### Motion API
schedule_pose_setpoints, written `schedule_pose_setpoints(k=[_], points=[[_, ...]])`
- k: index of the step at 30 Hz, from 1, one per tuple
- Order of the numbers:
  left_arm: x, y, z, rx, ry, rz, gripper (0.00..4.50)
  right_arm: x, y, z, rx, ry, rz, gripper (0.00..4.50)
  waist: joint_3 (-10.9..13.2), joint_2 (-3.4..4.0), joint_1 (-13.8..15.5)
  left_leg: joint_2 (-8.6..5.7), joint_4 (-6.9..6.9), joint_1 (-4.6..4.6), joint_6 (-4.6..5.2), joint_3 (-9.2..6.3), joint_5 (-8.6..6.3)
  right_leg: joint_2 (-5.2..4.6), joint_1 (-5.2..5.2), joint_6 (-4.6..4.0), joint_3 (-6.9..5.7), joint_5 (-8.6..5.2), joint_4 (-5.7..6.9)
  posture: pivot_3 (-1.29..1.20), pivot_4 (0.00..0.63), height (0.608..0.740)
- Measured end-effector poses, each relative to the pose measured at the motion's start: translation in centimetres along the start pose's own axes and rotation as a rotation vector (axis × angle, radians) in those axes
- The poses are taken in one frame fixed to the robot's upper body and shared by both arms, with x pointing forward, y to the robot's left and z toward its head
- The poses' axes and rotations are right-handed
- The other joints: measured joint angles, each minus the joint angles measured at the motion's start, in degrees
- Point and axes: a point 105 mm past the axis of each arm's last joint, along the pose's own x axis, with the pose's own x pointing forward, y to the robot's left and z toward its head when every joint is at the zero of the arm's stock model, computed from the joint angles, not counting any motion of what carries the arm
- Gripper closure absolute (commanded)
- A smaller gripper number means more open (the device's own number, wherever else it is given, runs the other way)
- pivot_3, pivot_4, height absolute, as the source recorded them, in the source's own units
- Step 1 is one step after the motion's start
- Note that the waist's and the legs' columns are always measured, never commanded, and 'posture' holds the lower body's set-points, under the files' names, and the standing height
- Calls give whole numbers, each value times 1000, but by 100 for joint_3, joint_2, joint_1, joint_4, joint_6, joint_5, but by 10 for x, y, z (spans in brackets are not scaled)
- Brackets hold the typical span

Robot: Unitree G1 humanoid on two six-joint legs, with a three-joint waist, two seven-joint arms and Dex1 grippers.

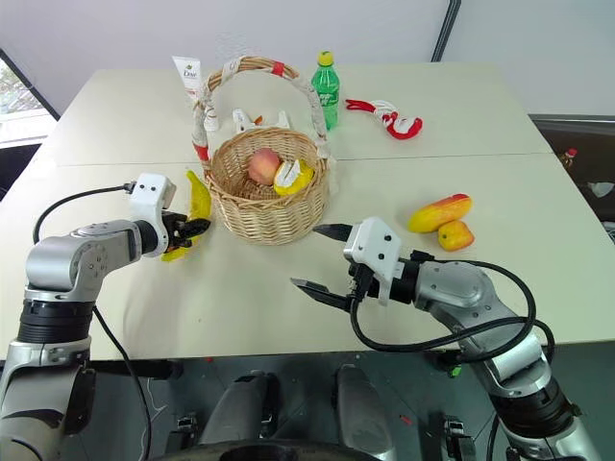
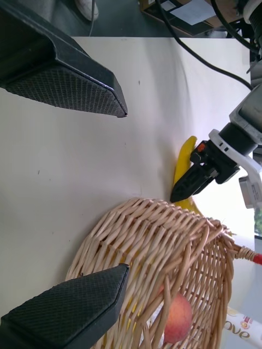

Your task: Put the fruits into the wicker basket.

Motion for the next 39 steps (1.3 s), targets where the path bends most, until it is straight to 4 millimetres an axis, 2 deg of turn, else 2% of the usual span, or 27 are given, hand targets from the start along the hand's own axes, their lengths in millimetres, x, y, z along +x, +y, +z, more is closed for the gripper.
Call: schedule_pose_setpoints(k=[5,8,10,11,14,16,17,19,22,24,26,29,30,31,35,39], points=[[-7,12,-3,-4,-1,33,3539,6,1,3,-20,-16,17,0,0,0,-29,3,-1,0,0,0,0,2,-2,0,0,0,0,0,150,740],[-29,32,-7,1,-47,61,3539,7,0,2,-22,-14,23,0,2,-2,-91,11,-2,-3,0,0,0,0,-8,-1,0,0,0,0,150,740],[-45,32,0,18,-113,12,3539,8,-2,2,-25,-15,27,0,2,-3,-77,16,-2,-4,-1,-1,0,-4,-8,-2,-1,0,0,0,150,740],[-57,25,6,31,-169,-52,3539,8,-3,3,-31,-19,30,0,2,-3,-73,15,-2,-5,-2,-2,1,-6,-8,-2,-1,0,0,0,150,740],[-99,-17,38,141,-346,-313,3539,9,-8,3,-37,-20,40,0,3,-6,-19,12,-1,-7,-3,0,1,-16,-6,-2,-2,0,-4,0,150,740],[-113,-46,57,237,-419,-424,3539,9,-12,4,-50,-24,41,0,3,-6,61,7,1,-5,-3,1,1,-16,-2,-2,-2,0,-6,0,150,740],[-114,-60,66,287,-441,-456,3539,10,-14,6,-58,-27,42,0,2,-7,98,3,3,-4,-3,-1,1,-14,4,-1,-3,0,-7,0,150,740],[-106,-76,76,348,-446,-472,3539,11,-17,7,-67,-31,39,0,1,-8,103,-8,3,-4,-1,1,0,-11,6,-1,-2,0,-8,0,150,740],[-67,-104,92,446,-417,-431,3539,12,-22,6,-68,-30,30,0,0,-12,100,-19,6,-8,-1,5,0,-5,9,0,-4,0,-11,0,150,740],[-44,-116,101,471,-391,-403,3539,13,-25,5,-70,-25,20,0,0,-12,83,-18,6,-11,-1,5,1,-1,3,0,-3,0,-11,0,150,740],[-27,-116,107,481,-362,-360,3539,11,-29,5,-73,-18,3,0,1,-11,26,-12,3,-10,2,4,0,6,-9,0,4,0,-7,0,150,740],[-12,-115,111,501,-344,-345,3539,6,-34,4,-76,-12,-37,0,2,-10,-3,-4,-2,-10,1,2,0,16,-15,-3,1,-1,0,0,150,740],[-8,-115,111,499,-342,-351,2556,4,-37,3,-79,-6,-57,0,2,-10,5,-4,-2,-10,1,2,1,17,-15,-3,1,-1,0,0,150,740],[-6,-115,112,496,-344,-357,2214,1,-39,2,-80,4,-75,0,2,-10,16,-3,0,-10,1,3,1,16,-15,-3,1,-1,1,0,150,740],[3,-115,110,499,-324,-373,151,-17,-52,-6,-92,74,-170,0,2,-10,67,-7,5,-13,1,6,1,10,-14,-1,3,-1,1,0,150,740],[1,-122,112,501,-349,-421,40,-63,-82,-20,-143,241,-333,0,2,-10,102,-11,6,-19,1,10,1,3,-14,-1,2,-1,-3,0,150,740]])
